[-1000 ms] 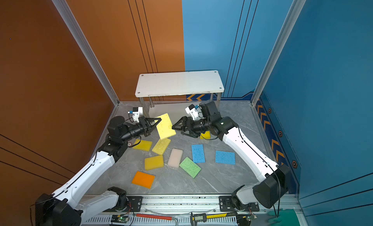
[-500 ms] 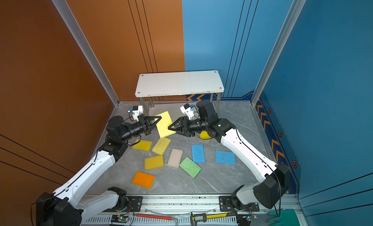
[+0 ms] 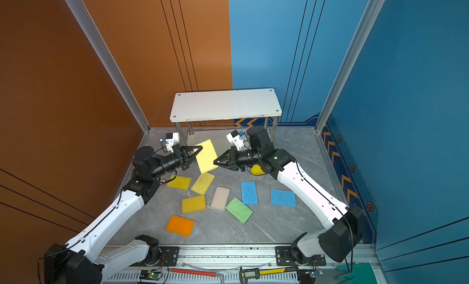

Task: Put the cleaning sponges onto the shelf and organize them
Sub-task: 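Lift the pale yellow sponge upright with the right gripper toward the left gripper, then carry the sponge to the lower shelf with the right gripper while the left gripper withdraws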

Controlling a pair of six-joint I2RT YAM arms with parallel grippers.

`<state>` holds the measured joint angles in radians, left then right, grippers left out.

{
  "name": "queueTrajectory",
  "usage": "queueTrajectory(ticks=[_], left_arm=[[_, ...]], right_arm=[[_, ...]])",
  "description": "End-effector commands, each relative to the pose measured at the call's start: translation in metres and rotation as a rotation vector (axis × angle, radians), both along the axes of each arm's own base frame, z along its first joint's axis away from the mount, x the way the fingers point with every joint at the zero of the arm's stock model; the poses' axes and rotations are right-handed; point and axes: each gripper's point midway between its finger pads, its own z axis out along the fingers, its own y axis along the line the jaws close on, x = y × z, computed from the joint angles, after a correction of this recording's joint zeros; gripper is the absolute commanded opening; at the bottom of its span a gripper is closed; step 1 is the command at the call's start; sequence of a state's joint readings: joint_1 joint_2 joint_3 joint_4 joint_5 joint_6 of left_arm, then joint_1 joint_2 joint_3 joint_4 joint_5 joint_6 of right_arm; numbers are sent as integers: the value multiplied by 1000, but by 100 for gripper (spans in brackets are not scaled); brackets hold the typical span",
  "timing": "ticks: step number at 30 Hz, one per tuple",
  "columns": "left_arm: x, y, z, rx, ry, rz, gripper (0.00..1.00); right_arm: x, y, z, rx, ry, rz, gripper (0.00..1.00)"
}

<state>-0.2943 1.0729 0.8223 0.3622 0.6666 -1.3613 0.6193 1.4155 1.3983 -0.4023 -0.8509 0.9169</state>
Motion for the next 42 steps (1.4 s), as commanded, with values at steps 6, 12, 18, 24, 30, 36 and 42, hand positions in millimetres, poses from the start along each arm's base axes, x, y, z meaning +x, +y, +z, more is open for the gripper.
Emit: queueTrajectory(ticks=[6, 12, 18, 24, 30, 36, 42], left_arm=[[-10, 19, -20, 66, 33, 39, 69], [-46, 79, -73, 517, 215, 200, 92], [-69, 108, -88, 510, 287, 281, 95], [-86, 113, -92, 479, 308, 280, 96], [-102, 116, -98, 473, 329, 275, 96], [-105, 117, -105, 455, 350, 276, 96], [-104, 117, -102, 436, 355, 270, 96]], right_arm=[[25, -2, -24, -30, -26, -115, 13], [62, -5, -77, -98, 16, -257, 13], [100, 32, -120, -66, 40, -272, 12], [137, 66, -157, -51, 44, -263, 11], [170, 86, -169, -48, 25, -275, 10], [196, 98, -191, -72, 37, -302, 10], [220, 104, -207, -104, 10, -346, 10]])
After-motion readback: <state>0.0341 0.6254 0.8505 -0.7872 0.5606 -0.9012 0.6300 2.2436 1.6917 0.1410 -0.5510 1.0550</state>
